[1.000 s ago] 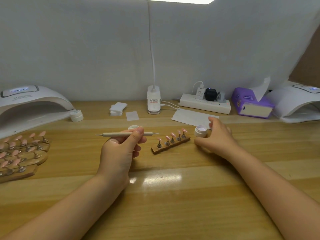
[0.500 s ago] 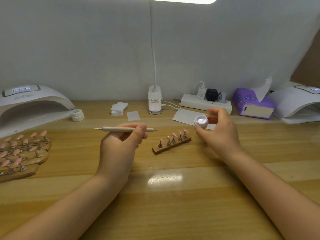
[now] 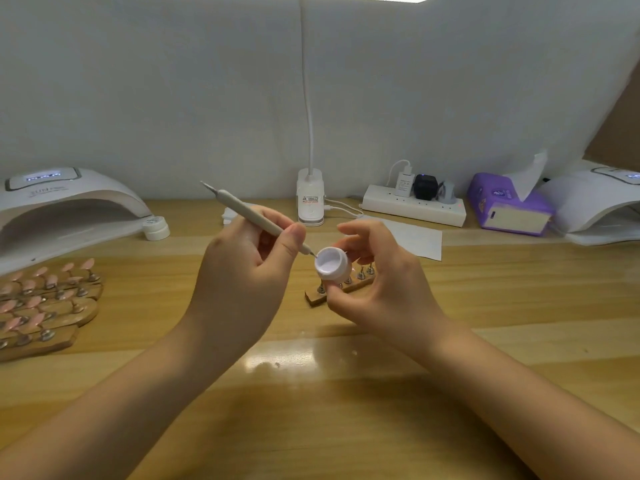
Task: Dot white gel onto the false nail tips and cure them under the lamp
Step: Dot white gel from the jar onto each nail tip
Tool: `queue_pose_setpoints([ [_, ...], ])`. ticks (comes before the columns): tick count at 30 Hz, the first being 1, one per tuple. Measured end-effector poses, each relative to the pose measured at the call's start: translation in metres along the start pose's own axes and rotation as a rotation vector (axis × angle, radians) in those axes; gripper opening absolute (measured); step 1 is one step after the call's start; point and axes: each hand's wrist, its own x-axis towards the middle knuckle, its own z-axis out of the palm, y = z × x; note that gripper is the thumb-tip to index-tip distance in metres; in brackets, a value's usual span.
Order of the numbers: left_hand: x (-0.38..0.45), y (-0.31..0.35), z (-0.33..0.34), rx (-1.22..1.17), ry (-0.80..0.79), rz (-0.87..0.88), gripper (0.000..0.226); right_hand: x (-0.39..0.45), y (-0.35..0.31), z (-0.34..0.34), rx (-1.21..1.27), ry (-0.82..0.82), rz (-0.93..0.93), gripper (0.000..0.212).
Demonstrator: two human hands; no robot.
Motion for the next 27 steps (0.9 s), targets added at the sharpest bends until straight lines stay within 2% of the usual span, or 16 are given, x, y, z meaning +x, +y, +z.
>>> queue_pose_setpoints([
  [9,-0.0025,0.0005,0.0016,0.12,-0.047,0.074,0.014,-0.0022,-0.0068,0.0016,0.013,0.014,-0.03,0.058],
  [27,-0.0032,-0.0006,0.0025,0.106,-0.065,0.066,0.013,-0.0028,-0.0042,0.002,0.013,0.008,-0.049,0.057],
])
